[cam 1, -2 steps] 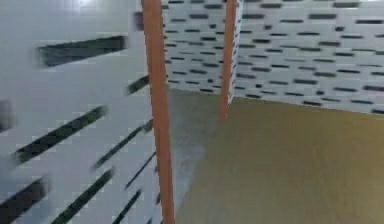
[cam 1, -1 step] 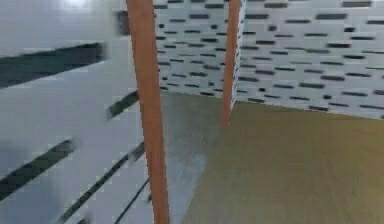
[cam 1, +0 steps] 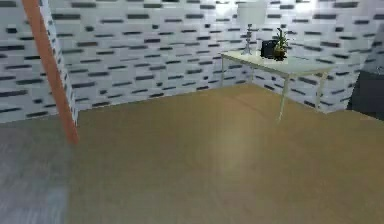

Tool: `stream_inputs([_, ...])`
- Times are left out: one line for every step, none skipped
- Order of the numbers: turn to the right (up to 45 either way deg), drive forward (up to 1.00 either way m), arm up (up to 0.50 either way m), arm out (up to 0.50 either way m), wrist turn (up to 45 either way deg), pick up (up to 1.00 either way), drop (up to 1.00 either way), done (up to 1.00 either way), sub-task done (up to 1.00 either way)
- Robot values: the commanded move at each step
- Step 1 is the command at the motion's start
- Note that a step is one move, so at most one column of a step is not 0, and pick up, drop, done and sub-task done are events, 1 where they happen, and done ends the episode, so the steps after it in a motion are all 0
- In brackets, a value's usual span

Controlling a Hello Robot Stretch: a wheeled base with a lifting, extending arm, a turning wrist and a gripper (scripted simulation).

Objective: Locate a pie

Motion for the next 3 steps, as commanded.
stream_inputs([45.0, 0.0, 0.0, 0.0, 0.0, 0.0, 0.0, 0.0, 0.0])
stream_inputs([15.0, 0.0, 0.0, 0.0, 0.0, 0.0, 0.0, 0.0, 0.0])
stream_inputs([0.0, 0.15, 0.0, 0.0, 0.0, 0.0, 0.0, 0.0, 0.0])
